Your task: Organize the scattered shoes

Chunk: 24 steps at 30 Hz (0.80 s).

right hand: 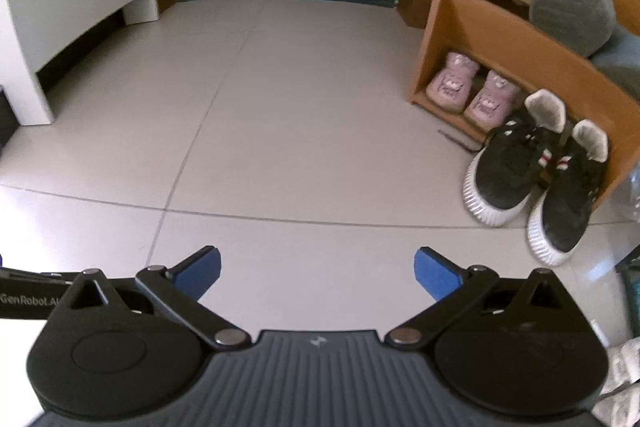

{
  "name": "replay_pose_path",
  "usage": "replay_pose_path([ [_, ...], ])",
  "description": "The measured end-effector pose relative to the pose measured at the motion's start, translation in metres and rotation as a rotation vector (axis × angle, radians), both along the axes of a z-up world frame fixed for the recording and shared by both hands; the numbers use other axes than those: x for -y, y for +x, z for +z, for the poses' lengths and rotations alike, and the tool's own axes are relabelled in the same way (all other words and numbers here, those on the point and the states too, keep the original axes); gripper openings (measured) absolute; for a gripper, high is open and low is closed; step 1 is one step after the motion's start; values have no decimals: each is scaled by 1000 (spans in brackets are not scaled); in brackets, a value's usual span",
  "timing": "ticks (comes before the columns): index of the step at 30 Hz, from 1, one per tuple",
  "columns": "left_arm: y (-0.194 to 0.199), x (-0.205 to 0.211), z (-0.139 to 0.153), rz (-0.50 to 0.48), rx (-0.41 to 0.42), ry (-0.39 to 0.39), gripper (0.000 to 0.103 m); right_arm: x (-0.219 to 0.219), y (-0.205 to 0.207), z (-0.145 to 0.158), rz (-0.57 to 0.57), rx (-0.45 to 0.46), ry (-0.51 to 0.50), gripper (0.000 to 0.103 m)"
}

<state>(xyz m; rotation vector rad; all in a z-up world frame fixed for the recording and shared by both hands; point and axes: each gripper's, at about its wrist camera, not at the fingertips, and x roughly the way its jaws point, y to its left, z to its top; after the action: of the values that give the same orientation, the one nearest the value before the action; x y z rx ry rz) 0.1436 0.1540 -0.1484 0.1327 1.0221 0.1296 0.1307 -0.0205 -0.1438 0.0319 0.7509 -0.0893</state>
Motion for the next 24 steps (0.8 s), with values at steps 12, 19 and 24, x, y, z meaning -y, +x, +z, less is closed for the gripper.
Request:
replay_pose_path([
  [12,-34,26,-3,-38,-4,13,103,29,-40,-10,-8,-13,131,102],
  [19,-40,32,-17,-50,-43,5,103,33,-58,-33,-20,-92,141,102],
  [24,-44,28,-17,-31,-51,-36,103,29,-58,-26,-24,-72,112,102],
])
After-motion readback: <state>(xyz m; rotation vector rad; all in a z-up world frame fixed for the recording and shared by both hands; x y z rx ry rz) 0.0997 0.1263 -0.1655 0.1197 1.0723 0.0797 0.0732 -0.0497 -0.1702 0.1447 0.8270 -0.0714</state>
